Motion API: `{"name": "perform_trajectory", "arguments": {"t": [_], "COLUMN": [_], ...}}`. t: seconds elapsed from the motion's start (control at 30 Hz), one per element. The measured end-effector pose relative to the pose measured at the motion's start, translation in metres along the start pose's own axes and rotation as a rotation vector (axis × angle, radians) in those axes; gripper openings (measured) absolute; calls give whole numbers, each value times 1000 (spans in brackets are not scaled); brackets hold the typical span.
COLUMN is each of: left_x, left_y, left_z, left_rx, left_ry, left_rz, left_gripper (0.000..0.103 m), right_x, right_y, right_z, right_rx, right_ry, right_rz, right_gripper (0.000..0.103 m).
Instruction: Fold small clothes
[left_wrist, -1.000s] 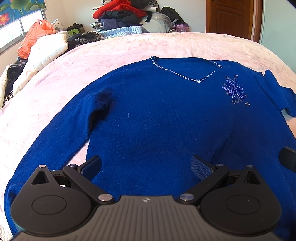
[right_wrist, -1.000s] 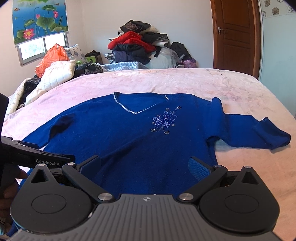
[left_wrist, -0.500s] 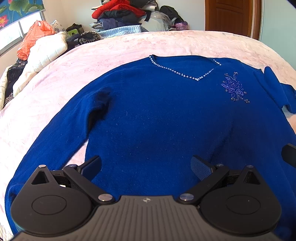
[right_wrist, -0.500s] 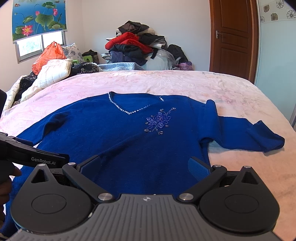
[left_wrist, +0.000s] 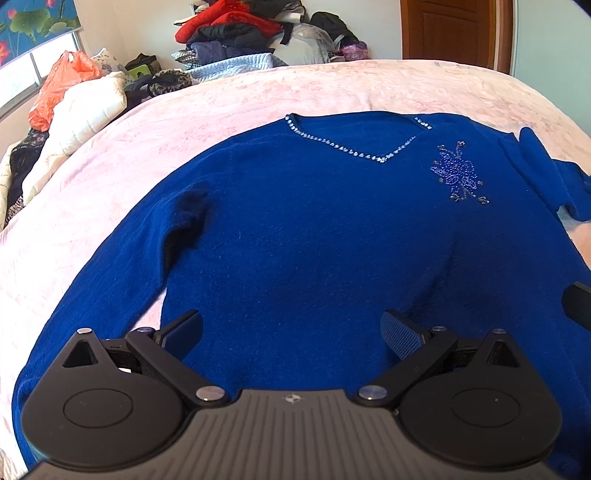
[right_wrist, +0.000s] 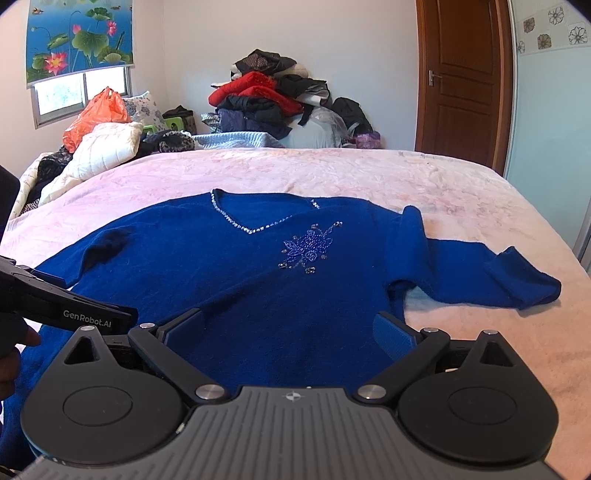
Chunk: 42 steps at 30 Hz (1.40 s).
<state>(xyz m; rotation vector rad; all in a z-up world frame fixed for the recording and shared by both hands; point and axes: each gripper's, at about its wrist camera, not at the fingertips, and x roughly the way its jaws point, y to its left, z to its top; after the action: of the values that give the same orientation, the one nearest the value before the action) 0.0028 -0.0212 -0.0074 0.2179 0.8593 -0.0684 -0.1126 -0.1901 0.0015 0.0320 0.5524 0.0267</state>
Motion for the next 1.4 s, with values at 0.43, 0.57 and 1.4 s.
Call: {"name": "perform_trajectory", "arguments": {"t": [0.43,0.57,1.4], "left_x": [3,8,21], "left_y": [-34,-48,-77], "left_z": [15,20,31], "left_rx": [71,99,171], "left_ry": [-13,-10,-29], "left_rz": [-32,-45,-51], "left_gripper": [103,103,103], "right_x": [1,2,94], "right_y": [-33,-41,-200], "right_z": [-6,-10,22], "right_rx": [72,62,1], "right_ry": [10,11,2], "right_rz": [29,-20,-452], "right_gripper": [99,98,62]}}
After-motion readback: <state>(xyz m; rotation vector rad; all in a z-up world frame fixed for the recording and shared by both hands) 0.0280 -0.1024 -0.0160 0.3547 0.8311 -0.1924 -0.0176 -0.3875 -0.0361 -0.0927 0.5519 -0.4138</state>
